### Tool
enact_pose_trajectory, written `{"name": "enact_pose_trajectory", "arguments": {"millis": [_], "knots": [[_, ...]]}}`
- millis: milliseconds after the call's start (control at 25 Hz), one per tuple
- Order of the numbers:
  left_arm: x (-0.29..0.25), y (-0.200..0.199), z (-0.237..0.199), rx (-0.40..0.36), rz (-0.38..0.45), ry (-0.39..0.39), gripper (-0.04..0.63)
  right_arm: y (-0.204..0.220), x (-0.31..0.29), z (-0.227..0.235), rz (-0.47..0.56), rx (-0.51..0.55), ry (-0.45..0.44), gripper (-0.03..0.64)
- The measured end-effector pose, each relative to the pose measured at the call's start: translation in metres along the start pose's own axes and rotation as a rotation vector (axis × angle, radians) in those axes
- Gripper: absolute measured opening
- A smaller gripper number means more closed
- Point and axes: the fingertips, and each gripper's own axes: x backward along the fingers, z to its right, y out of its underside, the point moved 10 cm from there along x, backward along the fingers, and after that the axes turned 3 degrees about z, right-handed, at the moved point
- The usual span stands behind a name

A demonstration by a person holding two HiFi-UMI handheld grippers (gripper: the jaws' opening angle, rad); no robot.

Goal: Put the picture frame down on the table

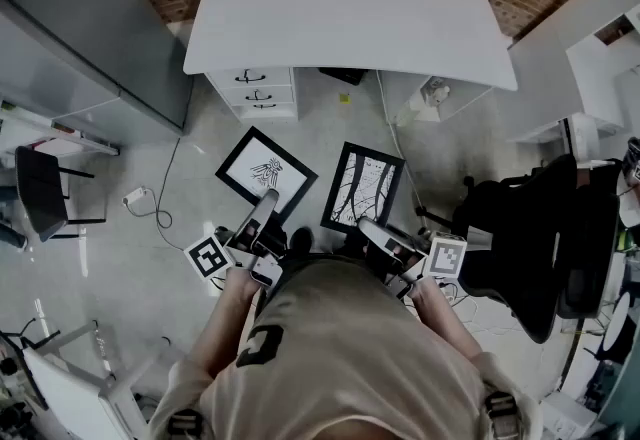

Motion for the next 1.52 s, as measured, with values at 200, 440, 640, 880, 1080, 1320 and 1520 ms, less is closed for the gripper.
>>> {"name": "enact_pose_trajectory", "arguments": {"millis": [200,440,640,880,1080,1320,1520], "knots": [[0.013,-0.028,-0.009,0.007,0.005,-0.008,0.028,0.012,-0.005,0.006,0.031,0.058,0.057,0.038],[0.01,-0.018,-0.014,0.03,-0.035,-0.036,0.028,0.02,-0.001,0.005,0.048,0.055,0.087,0.04],[0.002,-0.009,-0.008,0.024,-0.024,-0.05,0.028,0.009,0.005,0.014,0.078,-0.03,0.059,0.04],[-0.002,-0.006,-0.001,0.032,-0.027,-0.051,0.028,-0.002,-0.002,0.002,0.053,0.021,0.052,0.04],[-0.037,0.03,0.011,0.001,-0.067,-0.029,0.028,-0.025,0.04,0.001,0.052,0.093,0.094,0.04],[-0.093,0.087,0.012,-0.039,-0.118,-0.049,0.028,-0.06,0.106,0.024,0.12,0.048,0.037,0.04],[-0.119,0.114,0.019,-0.057,-0.135,-0.056,0.028,-0.077,0.141,0.029,0.153,0.028,0.045,0.04]]}}
